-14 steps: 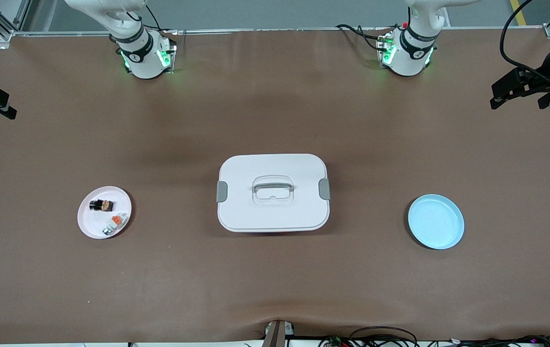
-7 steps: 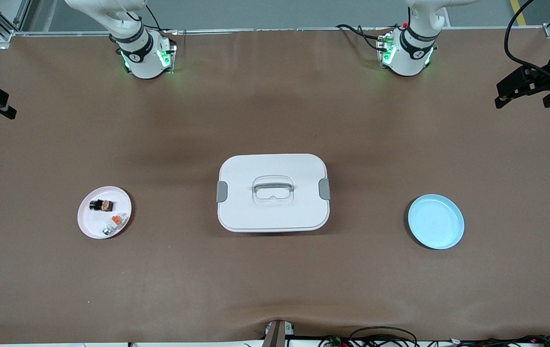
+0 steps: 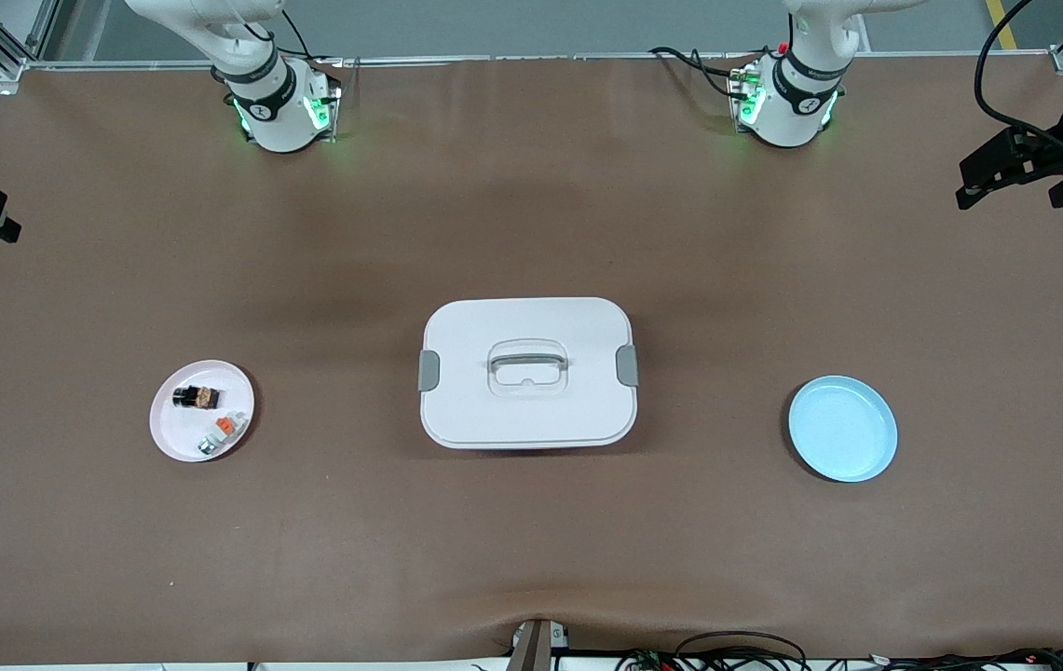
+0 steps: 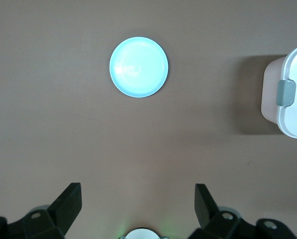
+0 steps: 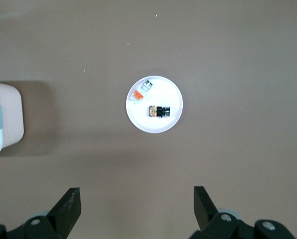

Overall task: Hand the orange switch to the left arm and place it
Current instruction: 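Move the right gripper down over the white plate, then grasp the black-and-orange switch block with the right gripper and lift, then carry the switch over the box while the left gripper reaches toward it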

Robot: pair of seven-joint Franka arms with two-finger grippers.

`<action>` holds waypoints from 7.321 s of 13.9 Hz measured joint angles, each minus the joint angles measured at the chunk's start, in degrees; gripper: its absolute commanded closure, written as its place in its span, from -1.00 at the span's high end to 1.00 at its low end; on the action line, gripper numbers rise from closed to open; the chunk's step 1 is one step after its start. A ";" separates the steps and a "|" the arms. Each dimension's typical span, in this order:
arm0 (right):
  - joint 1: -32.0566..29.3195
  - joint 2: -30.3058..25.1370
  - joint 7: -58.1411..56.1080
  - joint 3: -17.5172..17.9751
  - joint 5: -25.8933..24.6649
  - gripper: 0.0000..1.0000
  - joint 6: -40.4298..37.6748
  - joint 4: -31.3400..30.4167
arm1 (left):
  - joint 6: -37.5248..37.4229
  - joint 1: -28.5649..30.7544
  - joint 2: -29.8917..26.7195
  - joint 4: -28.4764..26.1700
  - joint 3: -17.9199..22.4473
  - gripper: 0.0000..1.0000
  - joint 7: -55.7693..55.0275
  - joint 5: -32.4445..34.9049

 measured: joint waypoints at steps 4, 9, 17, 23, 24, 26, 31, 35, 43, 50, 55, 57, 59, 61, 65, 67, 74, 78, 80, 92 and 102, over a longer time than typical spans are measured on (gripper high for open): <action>-0.53 2.31 0.15 -0.09 0.01 1.00 8.59 -7.24 | -0.01 -0.02 0.03 -0.06 0.00 1.00 0.00 0.00; -1.95 4.00 0.14 -0.19 -0.02 1.00 16.44 -14.33 | 0.02 -0.03 0.29 -0.84 0.00 1.00 0.00 0.00; -2.52 11.65 0.11 -0.21 -0.06 1.00 17.84 -15.64 | 2.67 -0.20 0.89 -3.37 -0.32 1.00 0.00 0.00; -3.24 14.95 -4.04 -0.17 -0.05 1.00 19.39 -16.10 | 5.57 -0.39 0.98 -5.73 -0.43 1.00 0.00 0.00; -3.22 15.85 -4.04 -0.07 -0.04 1.00 21.00 -16.33 | 6.02 -0.42 1.01 -6.11 -0.46 1.00 0.00 0.00; -3.25 17.83 -4.34 -0.05 -0.04 1.00 26.45 -16.90 | 6.56 -0.52 1.06 -6.59 -0.51 1.00 0.00 0.00; -3.28 22.31 -4.99 -0.06 -0.04 1.00 37.27 -20.35 | 7.99 -0.64 1.28 -7.85 -0.53 1.00 0.00 0.00; -3.48 26.46 -5.01 -0.08 -0.04 1.00 40.85 -20.92 | 8.32 -0.64 1.31 -8.67 -0.54 1.00 0.00 0.00; -2.85 32.42 -4.99 0.49 0.13 1.00 45.24 -20.93 | 8.46 -0.65 1.33 -9.43 -0.65 1.00 0.00 0.00; -2.73 33.29 -4.99 0.49 0.15 1.00 45.20 -20.94 | 9.35 -0.67 1.34 -10.37 -1.16 1.00 0.00 0.00; -2.72 34.60 -4.99 0.50 0.15 1.00 45.22 -20.94 | 10.01 -0.67 1.34 -11.22 -1.16 1.00 0.00 0.00; -2.72 34.77 -4.99 0.50 0.15 1.00 45.22 -20.94 | 10.01 -0.67 1.34 -11.33 -1.17 1.00 0.00 0.00; -2.72 34.78 -4.99 0.50 0.15 1.00 45.21 -20.94 | 10.01 -0.67 1.34 -11.44 -1.17 1.00 0.00 0.00; -2.72 34.78 -4.99 0.50 0.15 1.00 45.20 -20.94 | 10.01 -0.67 1.34 -11.57 -1.19 1.00 0.00 0.00; -2.72 34.78 -4.99 0.51 0.15 -0.16 45.14 -20.94 | 10.01 -0.68 1.34 -11.66 -1.22 1.00 0.00 0.00; -2.72 34.76 -4.98 0.50 0.16 -1.00 45.12 -20.91 | 10.01 -0.68 1.34 -11.73 -1.23 1.00 0.00 0.00; -2.72 34.69 -4.98 0.51 3.29 -1.00 43.30 -20.61 | 10.01 -0.68 1.34 -11.77 -1.23 1.00 0.00 0.00; -2.74 33.83 -4.99 0.50 7.04 -1.00 32.28 -17.16 | 10.13 -0.64 1.34 -11.77 -1.23 1.00 0.00 0.00; -2.83 32.69 -4.76 0.40 9.79 -1.00 23.75 -13.94 | 10.39 -0.60 1.34 -11.77 -1.23 1.00 0.00 0.00; 1.06 27.79 34.82 1.65 24.86 -1.00 -7.66 1.64 | 11.25 -0.85 1.33 -10.27 -1.25 1.00 0.00 0.00; 10.13 27.74 70.48 2.17 39.06 -1.00 -10.91 11.33 | 11.53 -2.63 5.96 -3.79 -1.47 1.00 0.25 -20.94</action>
